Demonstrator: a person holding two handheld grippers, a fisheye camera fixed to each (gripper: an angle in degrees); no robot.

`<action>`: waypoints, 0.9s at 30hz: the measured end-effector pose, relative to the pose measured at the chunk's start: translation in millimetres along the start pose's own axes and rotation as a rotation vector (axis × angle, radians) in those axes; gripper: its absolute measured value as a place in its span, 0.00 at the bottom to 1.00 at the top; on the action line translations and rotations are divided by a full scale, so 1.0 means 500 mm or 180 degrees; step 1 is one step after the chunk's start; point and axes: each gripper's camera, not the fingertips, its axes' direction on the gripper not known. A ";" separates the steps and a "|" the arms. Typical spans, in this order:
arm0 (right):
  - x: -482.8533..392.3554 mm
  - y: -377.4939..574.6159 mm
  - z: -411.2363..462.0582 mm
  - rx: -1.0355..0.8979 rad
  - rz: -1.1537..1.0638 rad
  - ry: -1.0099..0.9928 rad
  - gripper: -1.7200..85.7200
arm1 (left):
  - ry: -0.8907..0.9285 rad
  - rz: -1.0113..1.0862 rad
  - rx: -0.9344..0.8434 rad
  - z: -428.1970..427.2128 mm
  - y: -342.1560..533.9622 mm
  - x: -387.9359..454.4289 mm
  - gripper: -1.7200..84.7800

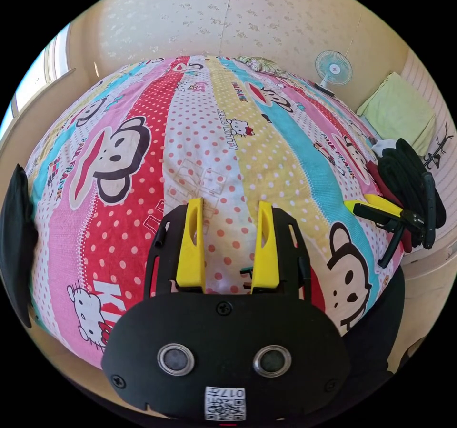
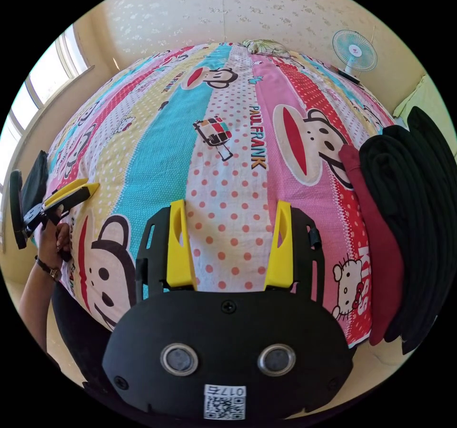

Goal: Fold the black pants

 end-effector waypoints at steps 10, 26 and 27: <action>0.010 -0.004 0.008 0.0001 0.0000 0.0002 0.30 | -0.0006 0.0003 0.0005 -0.013 -0.017 -0.008 0.21; 0.014 -0.011 0.017 0.0002 0.0002 0.0004 0.30 | -0.0010 0.0004 0.0007 -0.031 -0.037 -0.011 0.20; 0.014 -0.012 0.017 0.0002 0.0002 0.0004 0.30 | -0.0012 0.0005 0.0007 -0.032 -0.038 -0.010 0.20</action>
